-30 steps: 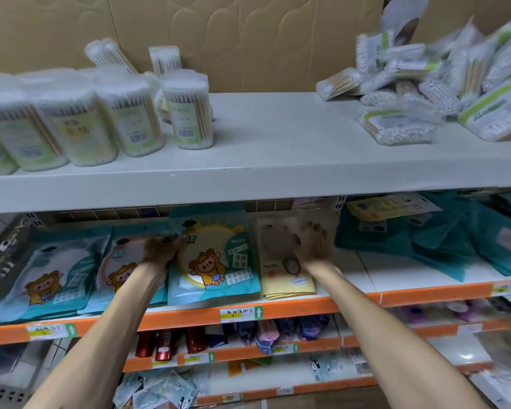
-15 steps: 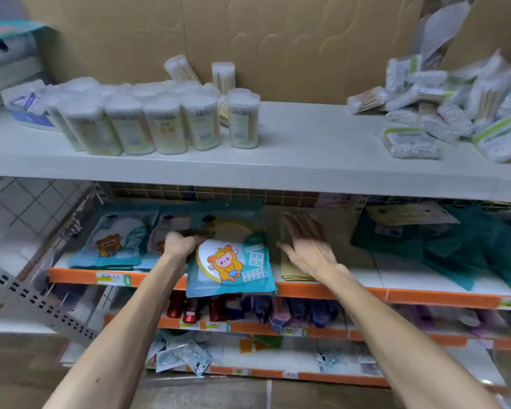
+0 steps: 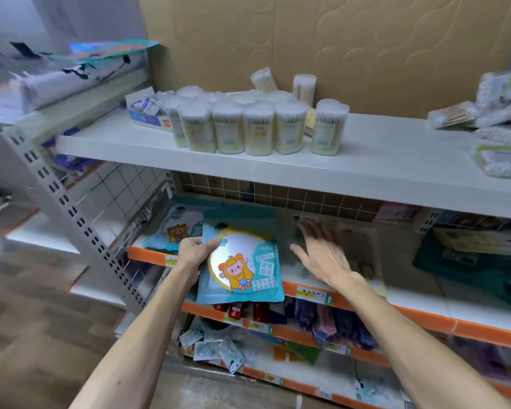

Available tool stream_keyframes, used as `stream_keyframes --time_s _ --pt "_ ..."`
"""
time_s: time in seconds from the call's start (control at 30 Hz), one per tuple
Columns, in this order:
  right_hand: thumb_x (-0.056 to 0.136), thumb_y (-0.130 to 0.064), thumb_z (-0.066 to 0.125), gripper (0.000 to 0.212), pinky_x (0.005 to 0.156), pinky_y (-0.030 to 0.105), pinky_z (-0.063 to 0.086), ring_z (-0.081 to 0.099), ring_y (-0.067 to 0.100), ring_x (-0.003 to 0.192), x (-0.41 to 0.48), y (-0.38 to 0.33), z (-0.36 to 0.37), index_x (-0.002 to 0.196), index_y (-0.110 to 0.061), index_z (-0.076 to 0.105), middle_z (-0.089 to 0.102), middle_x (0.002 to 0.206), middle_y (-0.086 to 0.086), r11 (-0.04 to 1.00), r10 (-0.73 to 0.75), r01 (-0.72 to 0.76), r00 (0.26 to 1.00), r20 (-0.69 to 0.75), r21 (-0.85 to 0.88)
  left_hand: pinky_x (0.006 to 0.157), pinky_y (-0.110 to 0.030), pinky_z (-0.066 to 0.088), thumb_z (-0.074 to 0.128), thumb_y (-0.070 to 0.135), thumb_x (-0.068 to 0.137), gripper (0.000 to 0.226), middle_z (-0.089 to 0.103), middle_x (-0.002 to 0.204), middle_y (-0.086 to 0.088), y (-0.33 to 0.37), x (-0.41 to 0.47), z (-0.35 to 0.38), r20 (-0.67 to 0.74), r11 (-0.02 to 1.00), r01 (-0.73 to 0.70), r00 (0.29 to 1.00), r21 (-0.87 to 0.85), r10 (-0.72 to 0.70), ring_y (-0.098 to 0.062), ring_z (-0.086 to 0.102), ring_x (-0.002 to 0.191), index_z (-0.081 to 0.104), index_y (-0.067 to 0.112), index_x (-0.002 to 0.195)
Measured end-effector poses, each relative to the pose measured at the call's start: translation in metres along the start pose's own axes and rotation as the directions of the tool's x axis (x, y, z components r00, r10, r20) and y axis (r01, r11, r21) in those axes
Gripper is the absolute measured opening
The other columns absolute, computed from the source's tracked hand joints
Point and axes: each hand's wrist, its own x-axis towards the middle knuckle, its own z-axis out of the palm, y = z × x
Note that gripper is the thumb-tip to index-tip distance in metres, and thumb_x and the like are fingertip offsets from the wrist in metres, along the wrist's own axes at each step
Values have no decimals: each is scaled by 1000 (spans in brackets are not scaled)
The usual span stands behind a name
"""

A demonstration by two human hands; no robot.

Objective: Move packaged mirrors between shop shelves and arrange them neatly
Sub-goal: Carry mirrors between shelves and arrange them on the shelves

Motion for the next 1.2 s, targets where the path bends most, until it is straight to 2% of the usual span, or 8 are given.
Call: stream_keyframes --time_s 0.1,0.4,0.5,0.63,0.7,0.83,1.0,1.2 --pt "97 -49 48 63 110 46 36 31 29 142 10 -21 7 149 -20 30 31 155 8 999 27 -28 999 19 39 67 -42 58 74 16 86 19 73 84 -20 -3 14 -29 -32 999 34 999 -27 -35 -32 67 68 69 -3 85" --pt "98 -43 48 59 116 46 28 27 30 142 54 -72 36 148 -18 31 30 154 9 988 143 -144 989 35 49 41 -24 47 75 10 83 17 68 68 -12 10 88 -88 -28 999 38 999 29 -37 -19 61 45 65 -1 77" --pt "99 -42 46 59 116 45 23 21 29 146 57 -90 42 151 -19 29 28 157 7 982 191 -191 981 26 2 61 -31 54 80 9 77 20 67 79 -12 17 119 -91 -10 999 9 1000 54 -8 -26 64 66 65 -1 84" --pt "97 -56 30 64 111 50 36 22 27 146 52 -97 44 153 -25 26 25 159 3 966 257 -255 965 46 -40 83 -37 54 80 10 78 33 67 97 -10 19 147 -73 121 1000 6 993 13 -7 -27 65 90 63 1 105" --pt "91 -64 16 72 109 51 39 24 26 146 48 -92 44 152 -29 27 26 159 1 956 289 -286 957 40 -65 82 -37 52 74 20 85 24 67 96 -11 20 159 -58 207 995 -14 978 100 -7 -25 64 86 65 4 101" --pt "94 -59 27 65 112 44 33 35 30 140 46 -73 37 149 -24 38 37 154 6 939 333 -335 942 -44 -77 85 -36 50 68 16 90 22 55 82 2 26 178 -30 281 989 -11 959 149 -32 -11 54 70 52 24 76" --pt "92 -50 32 59 108 48 38 48 31 125 40 -52 43 136 -17 52 53 138 8 945 304 -318 939 -160 -73 88 -41 56 75 22 83 16 71 101 -12 20 191 -4 324 975 -160 941 155 103 -26 68 93 71 10 94" --pt "95 -53 25 60 112 48 33 44 29 129 42 -40 48 142 -22 47 49 143 4 945 316 -324 938 -139 -39 80 -48 59 74 26 83 23 73 94 -14 8 195 5 372 977 -194 916 87 149 -32 71 87 68 7 93"
